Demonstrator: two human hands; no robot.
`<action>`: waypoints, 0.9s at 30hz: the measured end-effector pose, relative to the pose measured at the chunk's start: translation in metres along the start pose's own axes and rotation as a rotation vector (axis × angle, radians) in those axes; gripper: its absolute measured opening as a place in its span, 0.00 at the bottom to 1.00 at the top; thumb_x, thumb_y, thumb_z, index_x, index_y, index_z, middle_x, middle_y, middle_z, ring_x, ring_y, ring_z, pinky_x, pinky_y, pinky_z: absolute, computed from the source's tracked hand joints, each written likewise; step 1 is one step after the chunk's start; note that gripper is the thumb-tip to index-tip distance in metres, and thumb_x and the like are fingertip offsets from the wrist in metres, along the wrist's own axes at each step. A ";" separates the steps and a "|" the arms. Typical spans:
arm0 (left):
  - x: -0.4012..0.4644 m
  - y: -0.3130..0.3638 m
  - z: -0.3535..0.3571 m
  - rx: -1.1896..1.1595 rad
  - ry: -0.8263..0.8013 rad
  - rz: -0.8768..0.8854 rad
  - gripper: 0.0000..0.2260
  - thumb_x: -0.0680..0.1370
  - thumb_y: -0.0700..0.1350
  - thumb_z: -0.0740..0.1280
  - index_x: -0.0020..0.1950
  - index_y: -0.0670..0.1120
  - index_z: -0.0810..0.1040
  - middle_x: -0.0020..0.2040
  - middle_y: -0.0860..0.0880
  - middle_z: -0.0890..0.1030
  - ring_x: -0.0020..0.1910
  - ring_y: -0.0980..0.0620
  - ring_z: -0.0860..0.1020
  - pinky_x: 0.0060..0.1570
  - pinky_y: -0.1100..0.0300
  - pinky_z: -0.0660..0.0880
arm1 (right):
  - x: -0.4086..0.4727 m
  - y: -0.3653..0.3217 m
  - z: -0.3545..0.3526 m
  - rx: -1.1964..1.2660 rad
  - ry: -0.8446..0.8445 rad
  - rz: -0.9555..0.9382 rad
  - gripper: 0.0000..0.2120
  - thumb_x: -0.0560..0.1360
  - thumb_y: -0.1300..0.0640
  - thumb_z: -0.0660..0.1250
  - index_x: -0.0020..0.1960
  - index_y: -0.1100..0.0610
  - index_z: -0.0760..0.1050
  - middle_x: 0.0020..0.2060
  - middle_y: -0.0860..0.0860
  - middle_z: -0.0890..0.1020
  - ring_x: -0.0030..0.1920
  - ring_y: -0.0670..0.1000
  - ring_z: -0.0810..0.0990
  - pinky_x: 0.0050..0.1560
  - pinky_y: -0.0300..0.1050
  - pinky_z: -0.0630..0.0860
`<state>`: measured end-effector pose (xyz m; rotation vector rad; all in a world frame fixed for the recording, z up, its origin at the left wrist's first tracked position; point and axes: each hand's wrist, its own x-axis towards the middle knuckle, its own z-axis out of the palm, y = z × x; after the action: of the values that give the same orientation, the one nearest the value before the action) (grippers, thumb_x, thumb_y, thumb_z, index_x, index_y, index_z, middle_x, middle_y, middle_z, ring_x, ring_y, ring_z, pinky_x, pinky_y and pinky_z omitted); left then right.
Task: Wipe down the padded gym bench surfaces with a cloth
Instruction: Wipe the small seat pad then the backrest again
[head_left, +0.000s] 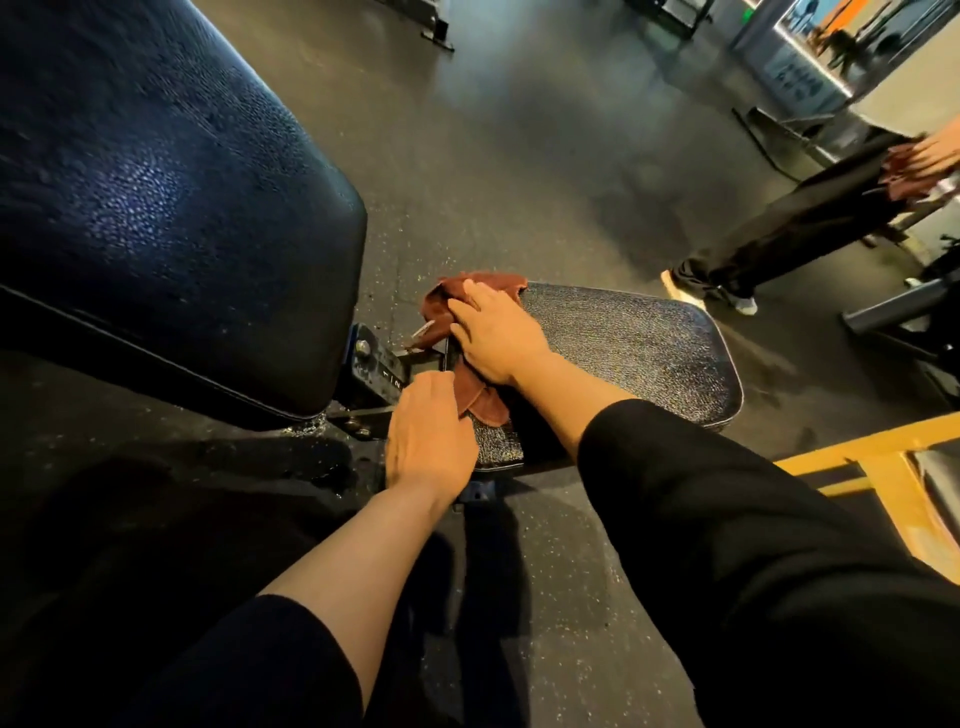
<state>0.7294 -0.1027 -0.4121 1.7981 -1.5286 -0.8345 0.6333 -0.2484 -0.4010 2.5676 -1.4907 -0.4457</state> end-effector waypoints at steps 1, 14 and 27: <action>0.000 -0.002 0.000 0.000 -0.019 0.015 0.18 0.77 0.43 0.65 0.66 0.45 0.68 0.64 0.46 0.70 0.64 0.46 0.68 0.61 0.53 0.66 | 0.001 0.004 0.001 0.001 0.010 0.061 0.23 0.82 0.50 0.48 0.75 0.55 0.59 0.76 0.56 0.57 0.76 0.56 0.54 0.74 0.59 0.50; 0.003 0.007 0.013 0.033 -0.063 0.210 0.22 0.77 0.45 0.67 0.70 0.43 0.67 0.68 0.46 0.68 0.67 0.46 0.67 0.66 0.55 0.64 | -0.027 0.033 -0.002 0.027 0.129 0.191 0.20 0.82 0.52 0.51 0.70 0.59 0.66 0.72 0.59 0.64 0.72 0.59 0.61 0.71 0.54 0.58; 0.000 0.000 0.014 0.088 -0.035 0.070 0.22 0.78 0.44 0.64 0.71 0.41 0.64 0.69 0.44 0.67 0.67 0.45 0.67 0.68 0.53 0.62 | -0.075 0.061 0.000 -0.022 0.205 0.497 0.20 0.81 0.54 0.52 0.70 0.62 0.65 0.71 0.64 0.64 0.71 0.63 0.62 0.73 0.58 0.57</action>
<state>0.7185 -0.1037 -0.4207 1.7897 -1.6641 -0.7806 0.5482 -0.2137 -0.3709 2.0404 -1.9346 -0.1275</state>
